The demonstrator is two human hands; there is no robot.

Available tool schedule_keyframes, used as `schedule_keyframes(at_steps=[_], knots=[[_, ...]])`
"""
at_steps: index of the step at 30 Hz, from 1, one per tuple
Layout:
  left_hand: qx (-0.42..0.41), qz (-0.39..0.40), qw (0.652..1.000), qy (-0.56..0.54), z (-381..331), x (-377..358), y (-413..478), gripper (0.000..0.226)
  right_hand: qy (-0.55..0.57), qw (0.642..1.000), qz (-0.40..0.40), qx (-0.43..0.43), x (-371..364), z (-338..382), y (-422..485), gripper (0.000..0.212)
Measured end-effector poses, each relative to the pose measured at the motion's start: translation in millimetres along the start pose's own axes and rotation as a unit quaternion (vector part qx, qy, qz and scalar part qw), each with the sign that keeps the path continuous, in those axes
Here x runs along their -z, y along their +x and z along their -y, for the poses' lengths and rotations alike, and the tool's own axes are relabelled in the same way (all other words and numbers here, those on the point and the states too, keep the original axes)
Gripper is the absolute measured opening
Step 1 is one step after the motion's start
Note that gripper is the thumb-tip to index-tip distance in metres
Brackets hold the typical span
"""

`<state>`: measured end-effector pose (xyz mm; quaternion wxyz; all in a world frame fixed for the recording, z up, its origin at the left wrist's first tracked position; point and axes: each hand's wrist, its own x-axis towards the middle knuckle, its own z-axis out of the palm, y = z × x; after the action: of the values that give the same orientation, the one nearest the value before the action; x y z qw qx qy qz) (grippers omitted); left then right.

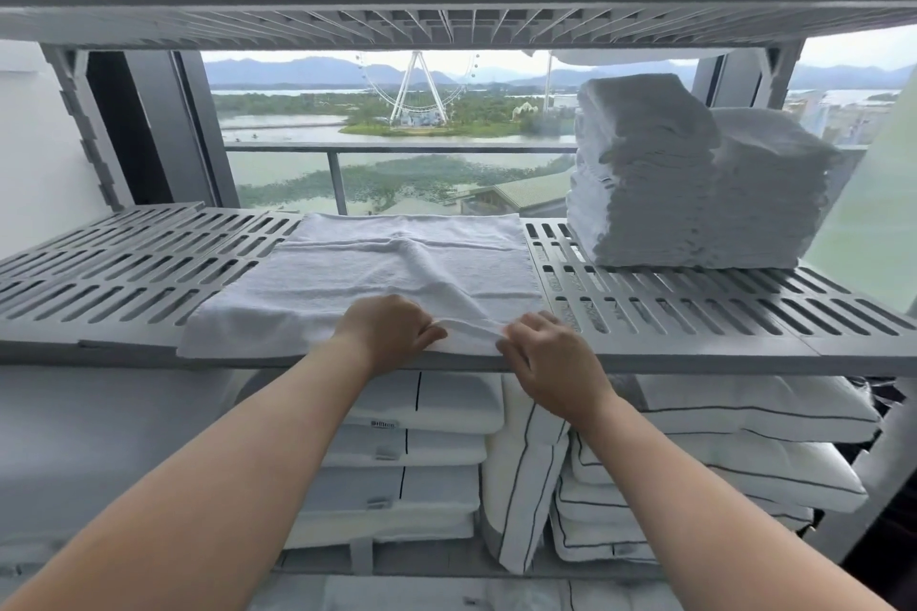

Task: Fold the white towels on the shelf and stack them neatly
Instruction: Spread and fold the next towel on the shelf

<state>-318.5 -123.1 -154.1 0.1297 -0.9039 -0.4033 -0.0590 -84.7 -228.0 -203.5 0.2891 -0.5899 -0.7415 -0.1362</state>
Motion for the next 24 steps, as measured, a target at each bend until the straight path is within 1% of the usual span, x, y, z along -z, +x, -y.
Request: schedule_keyframes(at_steps=[2, 3, 4, 5, 7, 9, 10, 11, 12, 14, 15, 17, 18, 19, 20, 21, 22, 23, 24], knots=[[0.017, -0.019, 1.0, 0.017, -1, 4, 5, 0.047, 0.036, 0.998, -0.024, -0.04, 3, 1, 8, 0.03], [0.027, -0.033, 0.999, 0.034, -1, 7, 7, 0.039, 0.044, 0.997, -0.025, -0.057, 5, 2, 15, 0.032], [0.035, -0.037, 0.997, 0.06, -1, 10, 10, 0.027, 0.05, 0.996, -0.017, -0.077, 8, 2, 22, 0.034], [0.04, -0.032, 0.996, 0.08, 0, 14, 12, 0.022, 0.059, 0.993, -0.003, -0.097, 11, 2, 29, 0.035], [0.042, 0.001, 0.995, 0.092, 2, 21, 18, 0.04, 0.064, 0.989, 0.038, -0.125, 18, 0, 42, 0.033], [0.041, 0.021, 0.995, 0.087, 4, 26, 23, 0.05, 0.046, 0.986, 0.085, -0.138, 24, -4, 52, 0.024], [0.044, 0.033, 0.995, 0.086, 5, 28, 26, 0.049, 0.038, 0.983, 0.113, -0.142, 26, -5, 56, 0.021], [0.048, 0.054, 0.994, 0.083, 6, 29, 29, 0.043, 0.036, 0.978, 0.142, -0.148, 28, -7, 60, 0.02], [0.057, 0.09, 0.991, 0.083, 7, 30, 32, 0.033, 0.039, 0.973, 0.166, -0.158, 28, -9, 64, 0.02], [0.077, 0.156, 0.981, 0.09, 12, 31, 38, 0.016, 0.042, 0.963, 0.194, -0.18, 29, -14, 74, 0.023], [0.087, 0.166, 0.977, 0.1, 15, 33, 40, 0.015, 0.041, 0.96, 0.201, -0.189, 29, -16, 79, 0.028], [0.104, 0.165, 0.971, 0.137, 22, 42, 43, 0.014, 0.032, 0.952, 0.22, -0.208, 28, -16, 90, 0.034], [0.111, 0.159, 0.97, 0.149, 24, 48, 45, 0.015, 0.023, 0.946, 0.238, -0.218, 28, -15, 95, 0.034], [0.122, 0.143, 0.97, 0.152, 27, 54, 48, 0.02, 0.015, 0.938, 0.256, -0.233, 29, -14, 101, 0.032], [0.133, 0.108, 0.973, 0.152, 30, 59, 54, 0.025, 0.009, 0.932, 0.259, -0.254, 31, -12, 106, 0.028], [0.141, 0.046, 0.977, 0.15, 34, 65, 60, 0.029, 0.004, 0.937, 0.221, -0.271, 33, -10, 112, 0.023], [0.146, -0.04, 0.976, 0.156, 38, 70, 64, 0.03, -0.001, 0.953, 0.125, -0.277, 35, -10, 118, 0.021], [0.142, -0.127, 0.967, 0.167, 43, 74, 65, 0.031, -0.011, 0.965, -0.015, -0.262, 37, -9, 122, 0.02], [0.121, -0.188, 0.958, 0.183, 47, 73, 65, 0.031, -0.027, 0.964, -0.149, -0.219, 38, -8, 122, 0.021]])
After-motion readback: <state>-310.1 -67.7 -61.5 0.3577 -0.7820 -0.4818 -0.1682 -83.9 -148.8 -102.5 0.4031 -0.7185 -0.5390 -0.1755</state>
